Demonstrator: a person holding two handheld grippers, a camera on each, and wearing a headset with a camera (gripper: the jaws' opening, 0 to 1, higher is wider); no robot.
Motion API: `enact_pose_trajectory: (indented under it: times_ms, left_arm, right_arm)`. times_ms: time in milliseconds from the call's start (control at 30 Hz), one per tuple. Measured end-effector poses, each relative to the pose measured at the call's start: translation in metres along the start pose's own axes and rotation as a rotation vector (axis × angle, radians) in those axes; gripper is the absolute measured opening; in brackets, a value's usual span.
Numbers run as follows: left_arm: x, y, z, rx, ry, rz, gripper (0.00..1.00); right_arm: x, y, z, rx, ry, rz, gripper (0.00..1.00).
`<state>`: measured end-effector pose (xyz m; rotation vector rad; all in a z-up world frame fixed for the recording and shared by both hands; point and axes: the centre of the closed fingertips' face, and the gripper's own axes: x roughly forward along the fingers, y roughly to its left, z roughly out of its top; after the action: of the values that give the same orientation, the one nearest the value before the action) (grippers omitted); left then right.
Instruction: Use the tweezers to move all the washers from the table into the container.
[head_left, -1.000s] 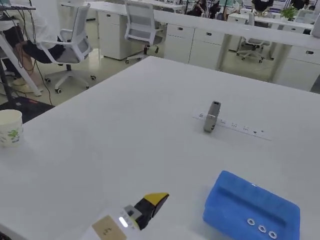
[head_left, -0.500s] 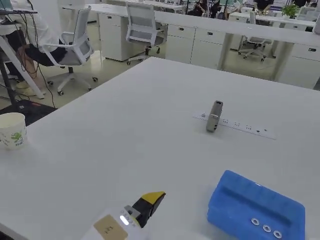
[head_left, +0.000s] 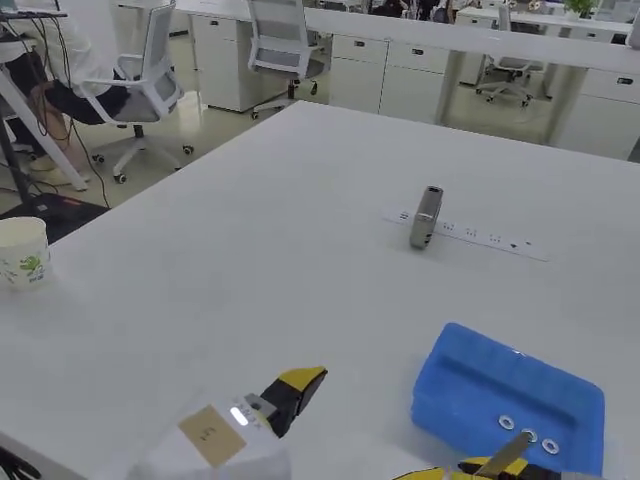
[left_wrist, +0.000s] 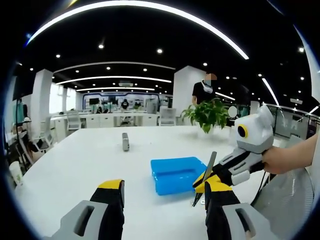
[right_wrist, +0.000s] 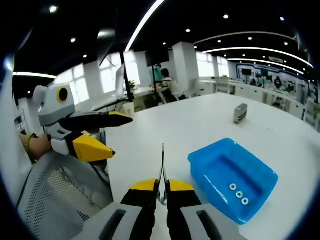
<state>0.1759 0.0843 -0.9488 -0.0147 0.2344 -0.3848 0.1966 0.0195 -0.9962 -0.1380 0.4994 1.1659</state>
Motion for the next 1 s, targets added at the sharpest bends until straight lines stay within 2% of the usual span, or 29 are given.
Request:
enact_pose_trajectory:
  times_ms: [267,433,633,1000]
  left_arm:
    - [0.0,0.0,-0.001,0.001,0.004,0.002,0.65]
    - [0.0,0.001,0.0,0.006,0.003,0.004,0.64]
    - [0.0,0.0,-0.002,0.007,0.008,-0.001,0.64]
    - [0.0,-0.002,-0.001,0.007,0.006,-0.01,0.63]
  right_arm:
    - [-0.007,-0.016,0.023,0.048,-0.081,-0.025,0.03]
    - [-0.002,-0.011,0.036,0.072,-0.12,-0.007,0.03]
    - [0.003,-0.007,0.042,0.054,-0.126,0.012,0.03]
    - [0.001,-0.019,0.057,0.036,-0.154,-0.009,0.03]
